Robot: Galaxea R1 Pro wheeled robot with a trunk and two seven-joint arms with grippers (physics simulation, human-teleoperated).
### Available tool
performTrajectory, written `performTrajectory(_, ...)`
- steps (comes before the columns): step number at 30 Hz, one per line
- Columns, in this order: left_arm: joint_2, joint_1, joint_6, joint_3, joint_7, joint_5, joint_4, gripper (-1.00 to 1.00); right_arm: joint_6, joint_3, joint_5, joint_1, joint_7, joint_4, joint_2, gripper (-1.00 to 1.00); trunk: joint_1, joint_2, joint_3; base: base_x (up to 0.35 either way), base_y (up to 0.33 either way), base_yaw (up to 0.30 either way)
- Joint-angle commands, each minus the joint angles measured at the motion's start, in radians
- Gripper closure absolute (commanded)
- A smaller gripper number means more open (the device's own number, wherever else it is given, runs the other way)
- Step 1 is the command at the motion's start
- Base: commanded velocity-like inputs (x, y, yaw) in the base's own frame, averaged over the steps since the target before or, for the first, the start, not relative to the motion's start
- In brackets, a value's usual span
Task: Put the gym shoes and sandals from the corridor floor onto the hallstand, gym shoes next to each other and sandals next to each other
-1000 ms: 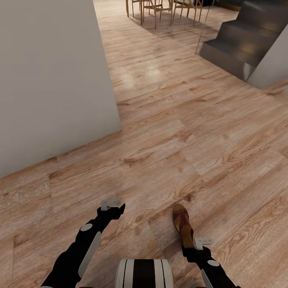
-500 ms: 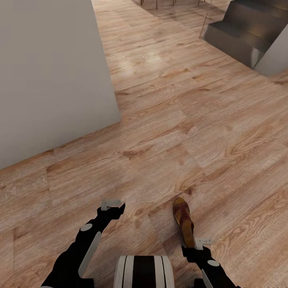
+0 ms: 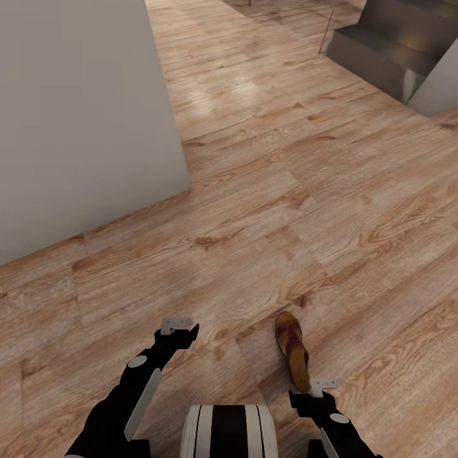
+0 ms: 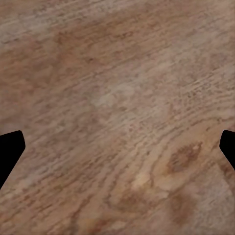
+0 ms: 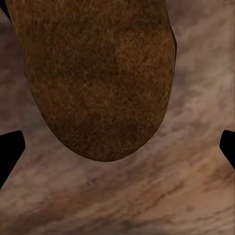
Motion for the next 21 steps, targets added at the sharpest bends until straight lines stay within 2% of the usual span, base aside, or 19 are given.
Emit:
performTrajectory(1, 0.0, 0.0, 0.006, 0.0, 0.0, 0.008, -0.001, -1.0, 0.006, 0.0, 0.001, 0.0, -0.001, -0.002, 0.0, -1.0, 0.0, 0.0, -0.001, 0.0, 0.0, 0.0)
performTrajectory(10, 0.0, 0.0, 0.005, 0.0, 0.0, 0.008, -0.001, -1.0, 0.006, 0.0, 0.001, 0.0, -0.001, -0.002, 0.0, -1.0, 0.0, 0.0, -0.001, 0.124, 0.0, 0.0)
performTrajectory(21, 0.0, 0.0, 0.006, 0.0, 0.0, 0.009, -0.001, -1.0, 0.006, 0.0, 0.001, 0.0, -0.001, -0.002, 0.0, -1.0, 0.0, 0.0, -0.001, 0.016, 0.0, 0.0)
